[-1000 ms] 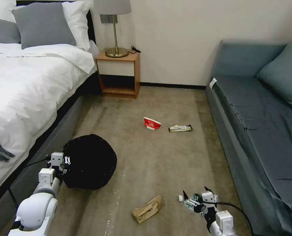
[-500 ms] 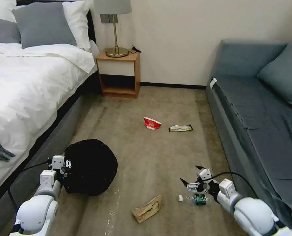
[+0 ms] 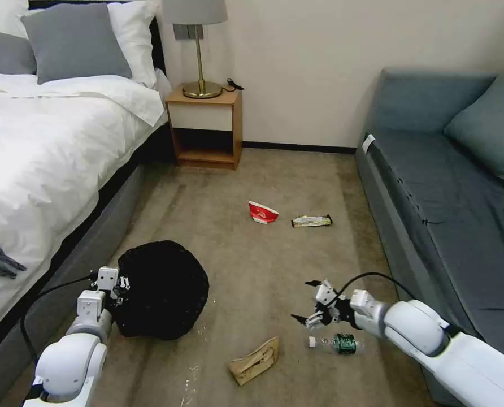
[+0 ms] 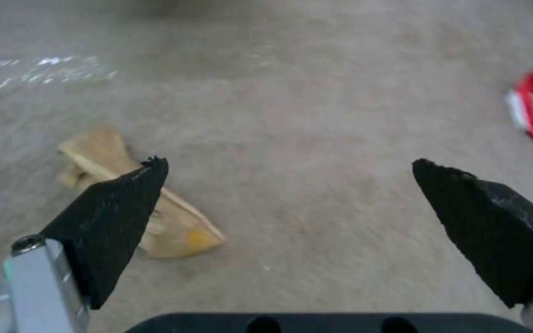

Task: Pick up the trash bin, then pick up the garbage on the floor and place it into the trash bin.

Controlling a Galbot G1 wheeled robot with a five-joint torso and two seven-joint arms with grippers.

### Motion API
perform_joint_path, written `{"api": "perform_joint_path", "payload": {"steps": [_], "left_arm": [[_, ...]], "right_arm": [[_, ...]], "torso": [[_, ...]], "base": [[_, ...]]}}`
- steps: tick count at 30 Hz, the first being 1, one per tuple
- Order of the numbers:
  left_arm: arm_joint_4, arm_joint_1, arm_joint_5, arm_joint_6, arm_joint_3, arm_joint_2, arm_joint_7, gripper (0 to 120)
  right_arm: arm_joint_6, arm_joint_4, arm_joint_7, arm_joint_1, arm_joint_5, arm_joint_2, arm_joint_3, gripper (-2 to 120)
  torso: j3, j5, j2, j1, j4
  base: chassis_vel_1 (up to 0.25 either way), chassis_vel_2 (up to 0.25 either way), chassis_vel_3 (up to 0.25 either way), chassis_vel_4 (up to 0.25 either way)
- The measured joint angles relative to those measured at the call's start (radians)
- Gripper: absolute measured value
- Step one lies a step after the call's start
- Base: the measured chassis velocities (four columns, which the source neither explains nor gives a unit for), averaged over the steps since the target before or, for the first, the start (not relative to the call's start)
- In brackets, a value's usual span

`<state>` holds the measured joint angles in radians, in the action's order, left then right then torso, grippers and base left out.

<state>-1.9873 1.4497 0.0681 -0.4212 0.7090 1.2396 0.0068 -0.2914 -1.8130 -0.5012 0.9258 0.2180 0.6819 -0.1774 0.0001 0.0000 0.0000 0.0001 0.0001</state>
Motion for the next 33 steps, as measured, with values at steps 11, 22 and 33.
{"api": "perform_joint_path", "payload": {"steps": [11,22,33], "left_arm": [[0.021,0.008,-0.01,0.015,-0.014,-0.023,-0.006,4],[0.027,-0.005,-0.017,0.021,-0.025,-0.022,-0.008,4],[0.03,-0.002,-0.013,0.023,-0.013,-0.022,-0.003,4]], "right_arm": [[-0.008,0.198,-0.051,-0.216,-0.16,0.133,-0.27,100],[0.03,0.351,-0.09,-0.187,-0.338,0.238,-0.325,100],[0.049,0.435,-0.092,-0.192,-0.401,0.319,-0.376,100]], "torso": [[0.0,-0.0001,0.0,0.0,0.0003],[0.0,0.0,0.0,0.0,-0.0002],[0.0,-0.0001,0.0,0.0,0.0]], "base": [[0.0,0.0,0.0,0.0],[0.0,0.0,0.0,0.0],[0.0,0.0,0.0,0.0]]}}
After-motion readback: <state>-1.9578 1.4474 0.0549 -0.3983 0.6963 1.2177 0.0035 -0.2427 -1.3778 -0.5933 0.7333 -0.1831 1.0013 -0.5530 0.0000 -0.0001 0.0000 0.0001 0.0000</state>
